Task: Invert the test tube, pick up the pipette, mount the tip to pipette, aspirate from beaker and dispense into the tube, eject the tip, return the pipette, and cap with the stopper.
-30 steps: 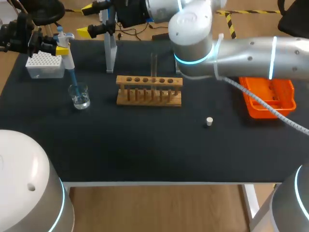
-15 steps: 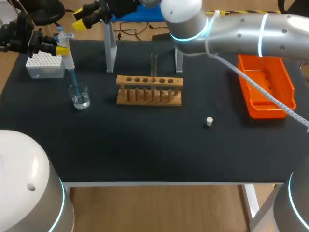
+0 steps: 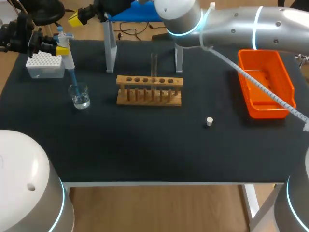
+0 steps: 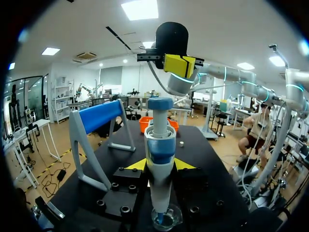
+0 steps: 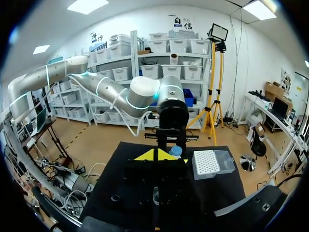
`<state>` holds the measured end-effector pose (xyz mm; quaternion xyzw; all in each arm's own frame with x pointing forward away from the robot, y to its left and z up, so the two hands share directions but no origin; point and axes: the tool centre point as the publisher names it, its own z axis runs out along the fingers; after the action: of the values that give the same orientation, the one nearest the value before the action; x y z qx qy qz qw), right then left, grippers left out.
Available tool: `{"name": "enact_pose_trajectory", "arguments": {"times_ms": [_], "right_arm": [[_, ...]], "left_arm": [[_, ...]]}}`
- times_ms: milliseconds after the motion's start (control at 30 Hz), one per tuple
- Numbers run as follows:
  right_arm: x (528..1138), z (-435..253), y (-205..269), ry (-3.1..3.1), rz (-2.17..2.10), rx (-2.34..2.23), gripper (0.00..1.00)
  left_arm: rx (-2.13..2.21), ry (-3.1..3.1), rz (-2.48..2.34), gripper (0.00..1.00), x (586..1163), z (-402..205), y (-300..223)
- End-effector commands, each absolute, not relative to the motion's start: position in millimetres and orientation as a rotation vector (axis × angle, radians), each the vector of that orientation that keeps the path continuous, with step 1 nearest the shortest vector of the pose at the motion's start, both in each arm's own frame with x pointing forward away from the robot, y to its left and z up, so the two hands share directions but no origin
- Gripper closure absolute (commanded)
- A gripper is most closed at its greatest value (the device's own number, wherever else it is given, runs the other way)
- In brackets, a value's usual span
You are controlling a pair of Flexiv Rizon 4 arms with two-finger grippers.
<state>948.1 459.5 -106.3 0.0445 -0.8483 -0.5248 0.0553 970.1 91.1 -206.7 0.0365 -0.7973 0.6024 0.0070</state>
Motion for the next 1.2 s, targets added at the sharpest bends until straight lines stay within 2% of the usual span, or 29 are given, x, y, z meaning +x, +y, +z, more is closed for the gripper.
{"name": "enact_pose_trajectory", "arguments": {"times_ms": [33, 1200], "right_arm": [[951.5, -106.4, 470.2, -2.598, -1.558, 0.121, 1.00], [970.4, -124.9, 505.0, -2.681, -1.569, 0.045, 1.00]], "left_arm": [[0.108, -2.491, 1.885, 1.00, 971.0, -207.0, 92.2], [0.108, -2.491, 1.885, 1.00, 971.0, -207.0, 92.2]]}}
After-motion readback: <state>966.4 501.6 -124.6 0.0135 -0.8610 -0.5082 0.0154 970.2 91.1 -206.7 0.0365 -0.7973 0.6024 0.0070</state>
